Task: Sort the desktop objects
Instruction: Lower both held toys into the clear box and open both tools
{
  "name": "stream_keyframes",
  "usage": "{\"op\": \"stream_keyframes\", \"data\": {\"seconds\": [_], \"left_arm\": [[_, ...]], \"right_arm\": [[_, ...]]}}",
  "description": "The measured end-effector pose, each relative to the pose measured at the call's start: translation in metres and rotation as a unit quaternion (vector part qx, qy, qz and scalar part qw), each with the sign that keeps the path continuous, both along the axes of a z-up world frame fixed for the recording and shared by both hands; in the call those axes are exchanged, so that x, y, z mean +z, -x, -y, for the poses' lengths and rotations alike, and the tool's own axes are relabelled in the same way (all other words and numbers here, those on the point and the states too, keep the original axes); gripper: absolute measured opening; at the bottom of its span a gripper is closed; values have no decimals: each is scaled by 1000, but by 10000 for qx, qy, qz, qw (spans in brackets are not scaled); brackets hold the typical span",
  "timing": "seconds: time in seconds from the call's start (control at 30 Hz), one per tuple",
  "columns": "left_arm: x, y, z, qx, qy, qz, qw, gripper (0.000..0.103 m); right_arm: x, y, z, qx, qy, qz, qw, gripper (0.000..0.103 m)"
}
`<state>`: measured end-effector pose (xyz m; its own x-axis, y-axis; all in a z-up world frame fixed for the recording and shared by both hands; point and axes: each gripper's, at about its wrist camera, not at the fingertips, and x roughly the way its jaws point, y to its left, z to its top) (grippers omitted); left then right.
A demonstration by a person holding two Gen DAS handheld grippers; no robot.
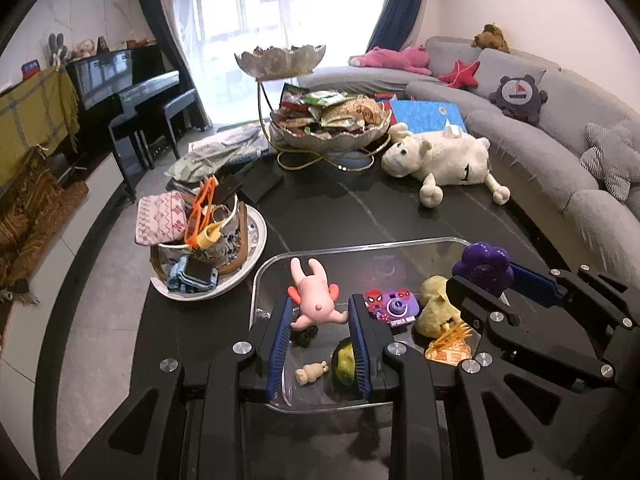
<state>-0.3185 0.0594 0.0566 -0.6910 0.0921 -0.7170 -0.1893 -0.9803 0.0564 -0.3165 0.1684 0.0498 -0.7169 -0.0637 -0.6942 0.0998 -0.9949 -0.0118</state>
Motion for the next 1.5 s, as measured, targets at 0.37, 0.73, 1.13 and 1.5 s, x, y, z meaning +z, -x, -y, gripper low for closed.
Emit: {"op": "stream_keyframes", "data": {"seconds": [0.37,0.73,1.13,1.5], "left_arm": [[-29,23,-3,-20,29,293,9996,25],[-47,34,-4,-55,27,464,9989,25],[-60,41,-4,-48,101,647,9978,26],[-55,39,7,322,165,815,9960,50]], "right_arm": [[-29,22,-2,-14,-60,301,9995,35],[-47,31,-3,-29,-100,479,9988,35],[-59,37,-1,6,-111,652,9978,35],[-50,25,1,-75,-313,491,9983,45]]}}
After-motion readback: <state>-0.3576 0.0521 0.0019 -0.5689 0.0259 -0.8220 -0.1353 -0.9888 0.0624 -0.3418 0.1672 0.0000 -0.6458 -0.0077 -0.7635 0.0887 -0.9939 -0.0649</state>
